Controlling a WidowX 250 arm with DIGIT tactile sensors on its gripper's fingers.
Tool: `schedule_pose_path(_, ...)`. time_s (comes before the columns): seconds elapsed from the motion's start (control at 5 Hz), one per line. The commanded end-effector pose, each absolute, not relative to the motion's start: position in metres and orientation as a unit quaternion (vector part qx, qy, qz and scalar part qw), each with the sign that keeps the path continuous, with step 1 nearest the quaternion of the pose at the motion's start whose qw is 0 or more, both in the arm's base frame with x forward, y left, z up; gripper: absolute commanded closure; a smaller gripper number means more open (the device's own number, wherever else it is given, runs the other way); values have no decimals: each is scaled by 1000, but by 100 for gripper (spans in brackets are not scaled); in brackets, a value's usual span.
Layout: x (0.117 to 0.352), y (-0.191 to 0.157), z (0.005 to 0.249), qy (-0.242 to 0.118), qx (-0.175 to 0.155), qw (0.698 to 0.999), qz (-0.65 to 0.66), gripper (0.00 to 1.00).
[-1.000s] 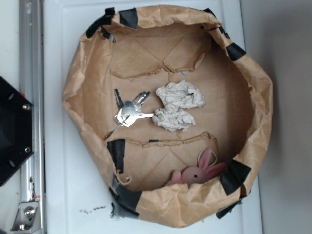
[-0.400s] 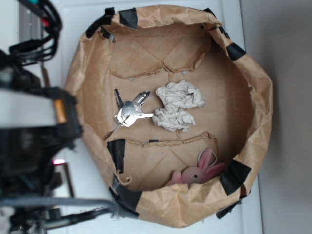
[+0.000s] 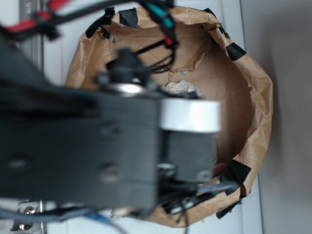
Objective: Grab the silver keys.
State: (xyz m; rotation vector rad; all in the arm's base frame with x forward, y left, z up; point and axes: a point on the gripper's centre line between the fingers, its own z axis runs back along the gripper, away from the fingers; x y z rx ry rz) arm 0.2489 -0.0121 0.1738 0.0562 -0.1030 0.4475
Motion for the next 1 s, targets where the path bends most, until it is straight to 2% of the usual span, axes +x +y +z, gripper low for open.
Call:
schedule_pose_path(0.0, 246, 10, 143, 3, 20, 972, 235, 0)
schedule_pose_path(0.2, 236, 15, 125, 91, 8, 979, 182, 0)
schedule_pose_path(0.4, 231, 15, 126, 62, 32, 989, 132, 0)
schedule_pose_path(0.8, 231, 15, 126, 62, 32, 989, 132, 0)
